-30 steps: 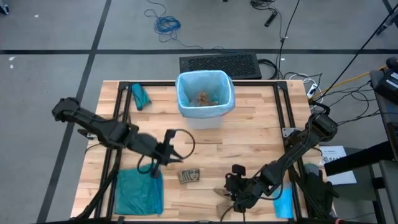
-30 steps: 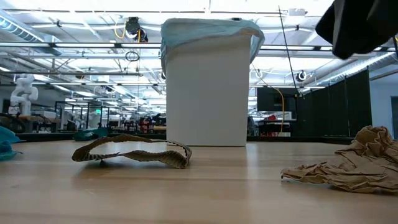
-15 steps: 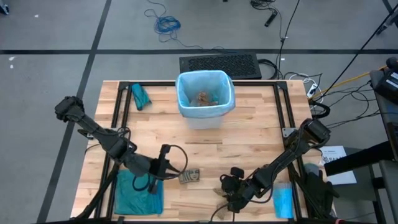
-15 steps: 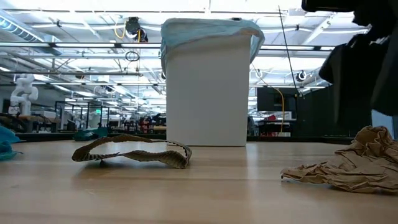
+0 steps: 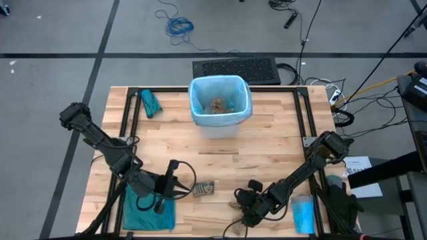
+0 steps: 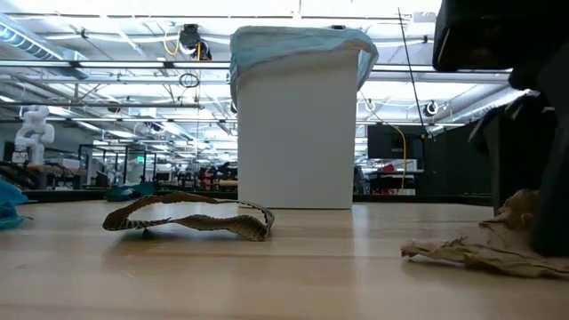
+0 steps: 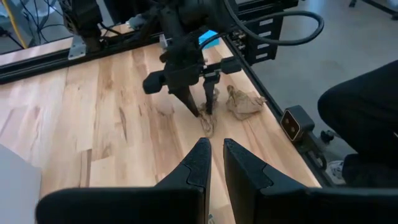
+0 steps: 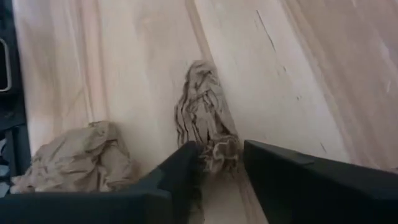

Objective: Place trash/remove bag and relplace
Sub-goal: Put the brown paper napkin into the white trash bin

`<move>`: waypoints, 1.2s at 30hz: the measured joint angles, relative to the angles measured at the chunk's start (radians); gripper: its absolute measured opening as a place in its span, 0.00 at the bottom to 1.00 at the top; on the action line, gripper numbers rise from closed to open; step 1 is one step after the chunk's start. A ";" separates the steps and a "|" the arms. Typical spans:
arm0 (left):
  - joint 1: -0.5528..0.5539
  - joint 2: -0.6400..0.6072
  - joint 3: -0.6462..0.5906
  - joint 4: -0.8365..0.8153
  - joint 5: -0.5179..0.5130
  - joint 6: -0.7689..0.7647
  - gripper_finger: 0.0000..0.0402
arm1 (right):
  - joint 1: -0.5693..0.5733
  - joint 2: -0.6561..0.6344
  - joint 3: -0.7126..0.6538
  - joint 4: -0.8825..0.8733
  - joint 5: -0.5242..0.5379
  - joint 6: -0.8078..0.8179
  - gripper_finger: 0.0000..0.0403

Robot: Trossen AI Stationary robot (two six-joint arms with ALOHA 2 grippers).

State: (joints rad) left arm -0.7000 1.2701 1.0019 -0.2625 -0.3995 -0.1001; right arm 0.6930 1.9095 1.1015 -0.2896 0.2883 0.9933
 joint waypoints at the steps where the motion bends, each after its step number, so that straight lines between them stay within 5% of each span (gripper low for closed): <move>1: -0.002 0.000 0.000 0.000 -0.002 0.000 0.10 | 0.000 0.000 0.000 0.001 0.005 0.001 0.23; 6: -0.009 0.000 0.000 -0.007 -0.004 0.000 0.10 | 0.000 -0.008 0.000 0.028 0.061 -0.016 0.03; 15: -0.018 0.000 0.000 -0.027 -0.003 0.000 0.10 | -0.006 -0.136 0.000 0.032 0.266 -0.116 0.00; 24: -0.041 0.000 0.001 -0.036 -0.004 0.001 0.10 | -0.080 -0.404 0.000 0.092 0.473 -0.475 0.00; 33: -0.042 0.038 0.002 -0.029 -0.005 0.000 0.10 | -0.287 -0.582 0.000 0.292 0.456 -0.901 0.00; 36: -0.042 0.065 0.002 -0.027 -0.016 0.000 0.10 | -0.384 -0.620 0.000 0.353 0.377 -0.979 0.00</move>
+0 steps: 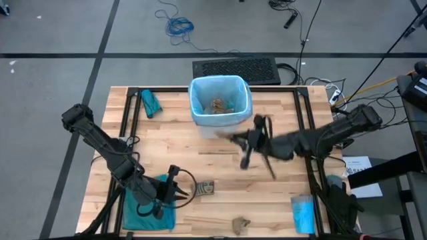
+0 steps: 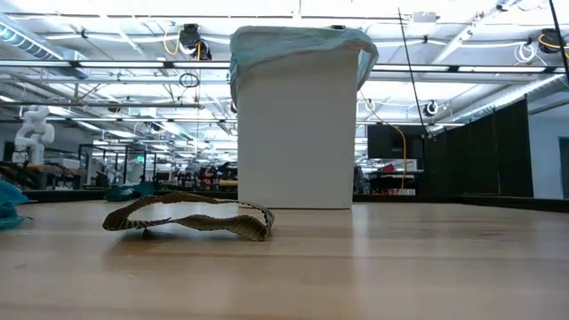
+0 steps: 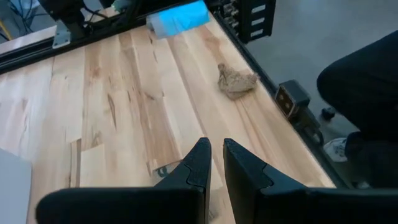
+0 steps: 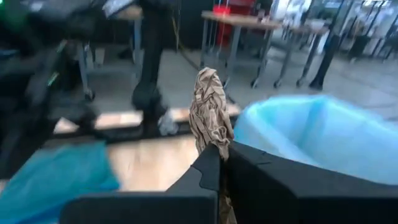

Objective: Place trash/remove bag and relplace
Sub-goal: Put the brown paper napkin into the white trash bin

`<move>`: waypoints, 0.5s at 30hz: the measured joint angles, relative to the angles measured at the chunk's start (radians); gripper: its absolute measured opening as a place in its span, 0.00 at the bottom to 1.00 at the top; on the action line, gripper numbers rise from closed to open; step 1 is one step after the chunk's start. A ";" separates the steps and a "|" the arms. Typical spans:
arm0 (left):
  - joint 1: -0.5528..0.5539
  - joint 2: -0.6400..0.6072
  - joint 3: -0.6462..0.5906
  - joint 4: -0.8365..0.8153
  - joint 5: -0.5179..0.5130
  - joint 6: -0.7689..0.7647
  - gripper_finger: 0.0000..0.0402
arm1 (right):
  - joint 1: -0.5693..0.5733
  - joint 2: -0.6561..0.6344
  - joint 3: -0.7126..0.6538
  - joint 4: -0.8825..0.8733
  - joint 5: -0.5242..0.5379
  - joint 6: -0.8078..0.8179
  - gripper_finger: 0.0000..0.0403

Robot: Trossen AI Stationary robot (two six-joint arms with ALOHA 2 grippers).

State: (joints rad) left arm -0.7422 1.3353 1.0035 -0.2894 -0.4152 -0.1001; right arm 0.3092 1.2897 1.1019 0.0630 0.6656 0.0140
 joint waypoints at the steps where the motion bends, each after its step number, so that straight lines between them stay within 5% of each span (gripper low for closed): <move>1: 0.000 0.009 0.000 0.007 -0.005 0.000 0.10 | -0.034 -0.009 0.000 0.021 -0.035 -0.017 0.00; 10: 0.002 0.057 0.000 0.057 -0.018 0.000 0.10 | -0.332 -0.017 0.000 0.112 -0.305 -0.016 0.00; 15: 0.002 0.059 0.000 0.076 -0.019 0.000 0.10 | -0.443 -0.008 0.000 0.108 -0.368 0.020 0.00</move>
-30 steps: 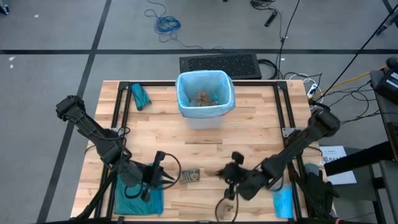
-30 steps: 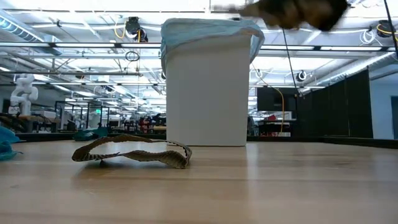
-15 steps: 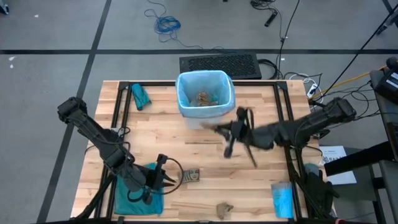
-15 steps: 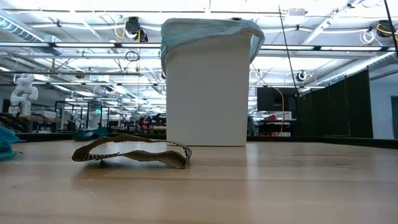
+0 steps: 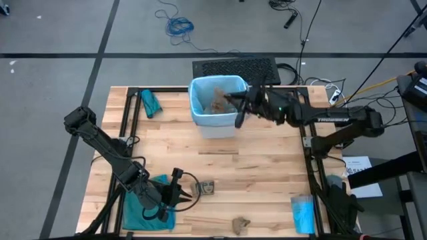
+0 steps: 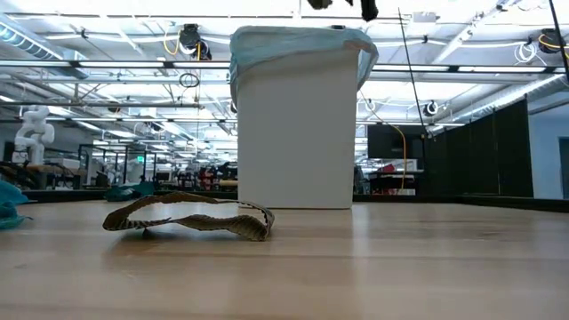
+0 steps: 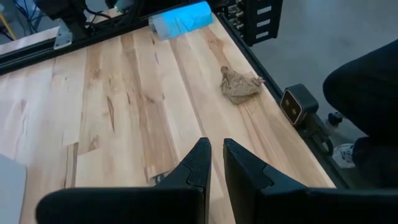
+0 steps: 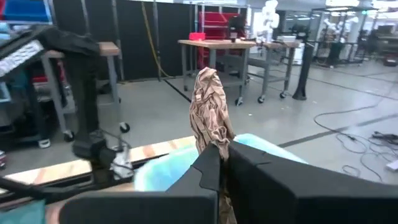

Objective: Place trash/remove bag and relplace
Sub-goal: Put the brown paper napkin into the white trash bin

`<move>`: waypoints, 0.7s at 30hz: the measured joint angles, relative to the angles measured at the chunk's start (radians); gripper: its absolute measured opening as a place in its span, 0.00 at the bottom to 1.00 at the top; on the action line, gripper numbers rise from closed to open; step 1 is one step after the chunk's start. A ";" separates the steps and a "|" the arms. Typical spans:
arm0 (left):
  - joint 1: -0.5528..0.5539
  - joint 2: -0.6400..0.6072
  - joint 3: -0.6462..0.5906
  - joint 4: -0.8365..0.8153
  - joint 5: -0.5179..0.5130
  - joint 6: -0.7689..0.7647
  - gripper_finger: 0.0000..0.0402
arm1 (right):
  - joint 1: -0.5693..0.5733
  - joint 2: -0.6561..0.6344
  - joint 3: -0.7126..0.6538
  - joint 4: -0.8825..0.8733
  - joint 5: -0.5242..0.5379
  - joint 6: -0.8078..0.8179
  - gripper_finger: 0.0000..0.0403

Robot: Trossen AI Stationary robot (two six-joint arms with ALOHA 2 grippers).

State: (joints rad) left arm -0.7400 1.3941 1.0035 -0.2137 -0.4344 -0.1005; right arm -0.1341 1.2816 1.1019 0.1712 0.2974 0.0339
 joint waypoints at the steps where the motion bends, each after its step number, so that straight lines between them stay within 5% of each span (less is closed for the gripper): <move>1: 0.000 0.000 0.000 -0.001 0.000 0.000 0.10 | -0.018 0.001 0.000 -0.002 -0.018 0.009 0.00; 9: 0.000 0.000 0.000 -0.001 -0.002 0.000 0.10 | -0.071 0.031 0.000 -0.009 -0.065 0.033 0.04; 21: 0.000 0.000 0.000 -0.002 -0.012 0.000 0.10 | -0.069 0.039 0.000 0.000 -0.065 0.025 0.27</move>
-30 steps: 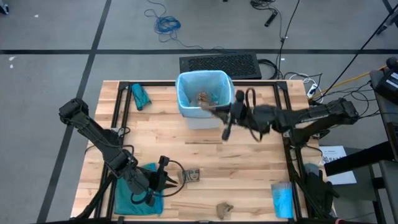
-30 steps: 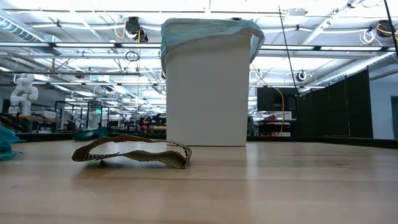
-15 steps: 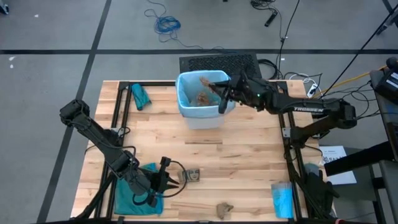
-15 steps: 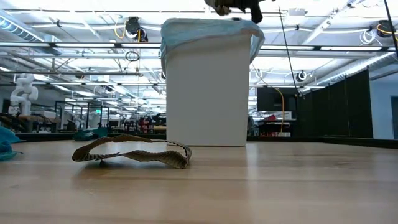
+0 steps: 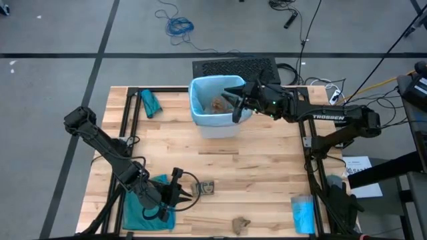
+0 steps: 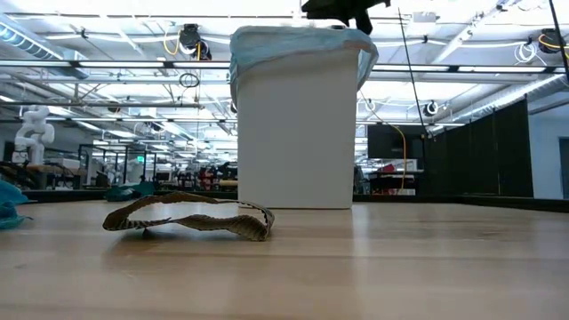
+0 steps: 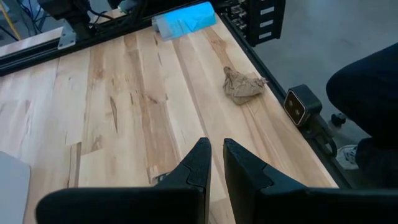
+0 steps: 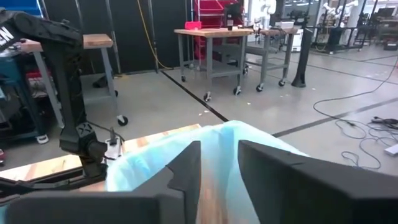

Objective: Place trash/remove bag and relplace
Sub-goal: Put the brown paper napkin into the white trash bin

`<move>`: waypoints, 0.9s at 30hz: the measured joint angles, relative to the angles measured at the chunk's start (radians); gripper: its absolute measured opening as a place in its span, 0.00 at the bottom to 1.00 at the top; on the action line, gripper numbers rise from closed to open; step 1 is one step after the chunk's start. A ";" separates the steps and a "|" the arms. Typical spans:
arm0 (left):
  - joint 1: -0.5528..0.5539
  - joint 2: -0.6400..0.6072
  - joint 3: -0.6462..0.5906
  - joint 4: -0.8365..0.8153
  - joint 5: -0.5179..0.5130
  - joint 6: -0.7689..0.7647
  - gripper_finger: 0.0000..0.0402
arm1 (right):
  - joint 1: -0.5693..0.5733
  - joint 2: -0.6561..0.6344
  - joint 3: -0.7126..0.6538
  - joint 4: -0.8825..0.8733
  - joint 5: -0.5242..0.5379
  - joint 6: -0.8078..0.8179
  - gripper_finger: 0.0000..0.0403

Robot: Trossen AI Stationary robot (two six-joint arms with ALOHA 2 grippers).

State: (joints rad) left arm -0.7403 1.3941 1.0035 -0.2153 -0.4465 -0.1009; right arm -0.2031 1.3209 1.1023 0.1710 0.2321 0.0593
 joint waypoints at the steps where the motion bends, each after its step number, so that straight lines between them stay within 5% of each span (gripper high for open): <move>1: 0.000 0.000 0.000 0.000 0.000 0.000 0.10 | 0.000 0.000 0.000 0.000 0.000 0.000 0.28; 9: 0.000 0.000 0.000 -0.001 0.000 0.000 0.10 | 0.003 0.000 0.000 -0.003 -0.011 0.010 0.34; 17: 0.000 0.000 0.000 -0.004 0.000 0.001 0.10 | 0.112 0.000 0.000 -0.115 -0.214 0.093 0.31; 27: 0.025 0.000 0.000 -0.005 -0.027 0.031 0.10 | 0.476 0.000 0.000 -0.326 -0.016 0.144 0.25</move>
State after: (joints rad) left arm -0.7157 1.3937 1.0031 -0.2205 -0.4732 -0.0698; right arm 0.2725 1.3209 1.1023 -0.1549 0.2165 0.2034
